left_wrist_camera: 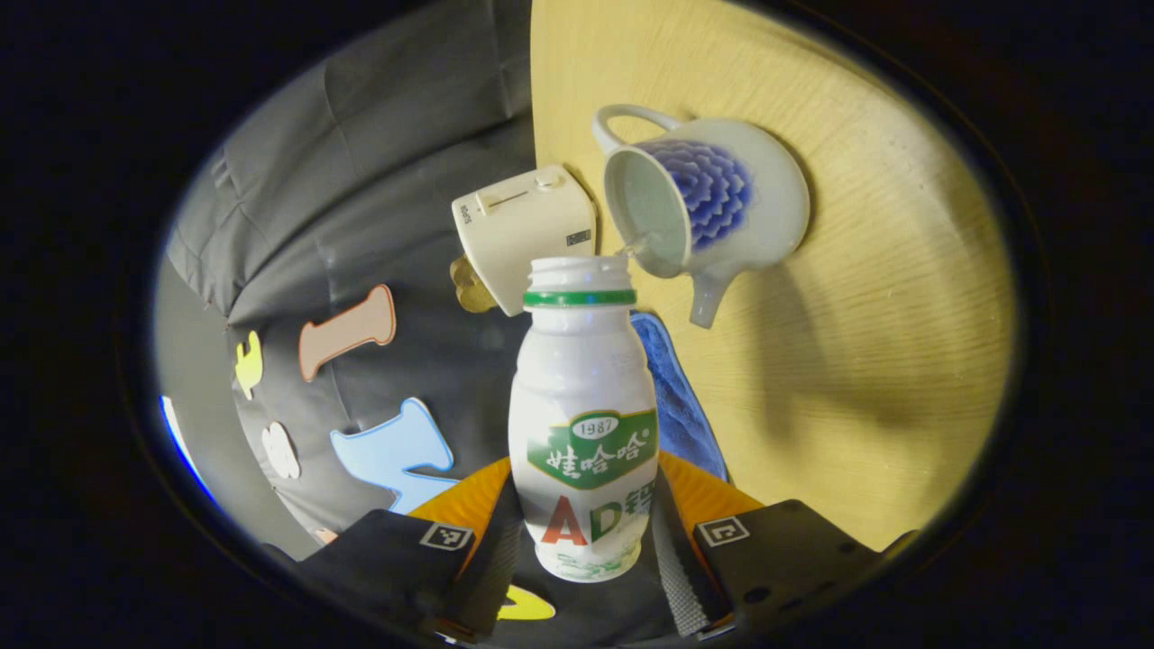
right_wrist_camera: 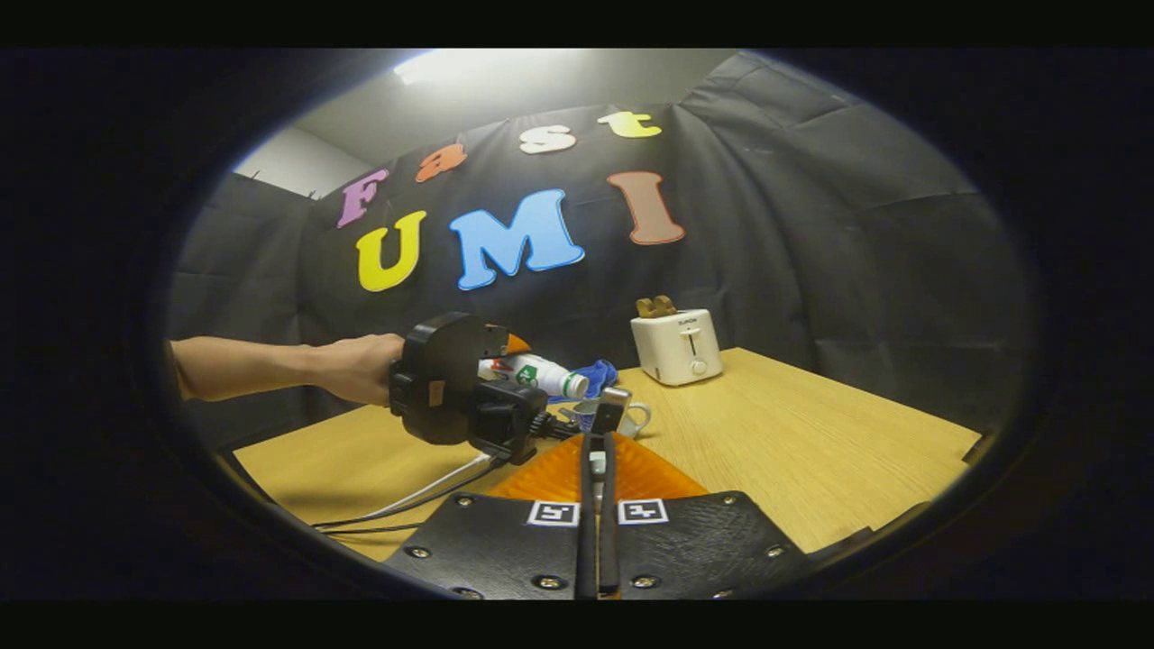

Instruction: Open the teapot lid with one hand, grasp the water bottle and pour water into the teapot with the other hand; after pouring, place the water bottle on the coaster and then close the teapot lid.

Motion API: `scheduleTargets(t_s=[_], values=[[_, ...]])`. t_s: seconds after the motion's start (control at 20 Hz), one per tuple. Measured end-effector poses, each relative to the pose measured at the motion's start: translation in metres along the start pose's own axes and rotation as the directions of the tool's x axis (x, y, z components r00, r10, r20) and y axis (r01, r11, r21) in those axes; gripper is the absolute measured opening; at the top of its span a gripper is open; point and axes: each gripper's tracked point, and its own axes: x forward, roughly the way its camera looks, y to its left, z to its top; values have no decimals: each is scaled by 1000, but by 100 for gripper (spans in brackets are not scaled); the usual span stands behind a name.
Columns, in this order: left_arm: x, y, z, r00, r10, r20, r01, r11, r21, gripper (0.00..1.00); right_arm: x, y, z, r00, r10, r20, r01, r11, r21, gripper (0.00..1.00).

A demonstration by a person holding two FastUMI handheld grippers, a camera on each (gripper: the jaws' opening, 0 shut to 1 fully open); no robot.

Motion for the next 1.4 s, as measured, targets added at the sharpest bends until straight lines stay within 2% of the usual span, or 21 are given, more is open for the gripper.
scheduleTargets(t_s=[0.1,0.5,0.6,0.65,0.7,0.85,0.9,1.0,1.2,1.4], values=[[0,3,3,999,34,8,-34,999,23,76,0,1,-2,1000,3,-7,-3,1000,-2,1],[1,7,0,997,76,11,-76,993,88,76,1,-1,-4,1000,-4,-10,3,1000,-17,1],[1,7,0,997,73,15,-74,993,87,75,0,0,-3,1000,0,-6,0,1000,-10,1],[1,7,1,997,72,18,-73,994,87,78,0,-1,-2,1000,-5,-5,5,1000,-14,1],[2,7,0,997,71,18,-72,993,88,75,0,-1,-1,1000,-7,-2,7,1000,-17,1],[1,7,0,997,76,17,-77,993,88,75,-1,0,0,1000,-4,0,4,1000,-15,1],[2,6,0,997,74,17,-75,993,86,79,-1,0,-1,1000,-4,-1,4,1000,-17,1],[3,6,-1,998,68,19,-69,994,79,76,0,0,-2,1000,-1,-6,1,1000,-14,1],[9,-13,6,998,-12,64,15,999,-37,75,-1,-1,0,1000,1,-4,-1,1000,3,1],[10,-30,10,995,-41,86,50,992,-113,75,-3,-4,5,1000,-5,5,5,1000,3,1]])
